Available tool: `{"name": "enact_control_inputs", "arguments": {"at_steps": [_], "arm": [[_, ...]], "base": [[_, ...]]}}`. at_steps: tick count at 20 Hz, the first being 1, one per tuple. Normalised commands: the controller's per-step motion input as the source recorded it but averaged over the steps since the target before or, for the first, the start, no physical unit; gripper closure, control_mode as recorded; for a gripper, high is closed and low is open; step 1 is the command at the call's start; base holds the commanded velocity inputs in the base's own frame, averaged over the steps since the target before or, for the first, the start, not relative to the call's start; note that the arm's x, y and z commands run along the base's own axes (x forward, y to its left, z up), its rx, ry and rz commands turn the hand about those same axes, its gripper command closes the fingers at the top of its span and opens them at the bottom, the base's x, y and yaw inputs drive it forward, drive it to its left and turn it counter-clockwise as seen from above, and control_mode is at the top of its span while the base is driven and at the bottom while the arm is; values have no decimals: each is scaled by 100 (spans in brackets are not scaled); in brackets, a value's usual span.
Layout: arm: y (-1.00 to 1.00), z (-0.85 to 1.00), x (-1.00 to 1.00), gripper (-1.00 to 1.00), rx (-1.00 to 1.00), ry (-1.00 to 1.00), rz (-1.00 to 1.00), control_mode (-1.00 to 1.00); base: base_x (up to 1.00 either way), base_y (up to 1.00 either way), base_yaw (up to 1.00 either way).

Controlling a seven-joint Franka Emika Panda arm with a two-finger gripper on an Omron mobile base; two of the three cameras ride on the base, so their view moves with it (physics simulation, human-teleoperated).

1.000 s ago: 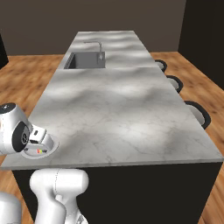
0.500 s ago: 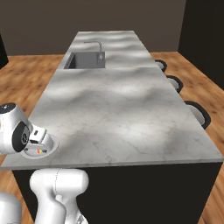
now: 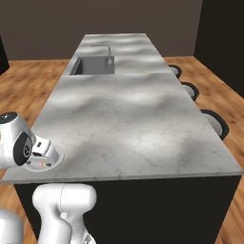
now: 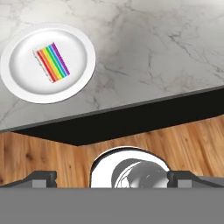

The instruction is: Take the baked cake out of the oven and place it on the plate for cooling. Then close the oven door.

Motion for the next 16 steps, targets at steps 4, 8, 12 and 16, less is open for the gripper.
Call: {"name": "enact_control_inputs", "arguments": {"at_steps": [4, 8, 12, 16], "arm": [[0, 0, 0, -100, 0, 0, 0, 100], [0, 0, 0, -100, 0, 0, 0, 100], [0, 0, 0, -100, 0, 0, 0, 100], [0, 0, 0, -100, 0, 0, 0, 100]], "base": [[-64, -2, -14], [-49, 0, -35], [-16, 1, -57], [-10, 4, -71]]}}
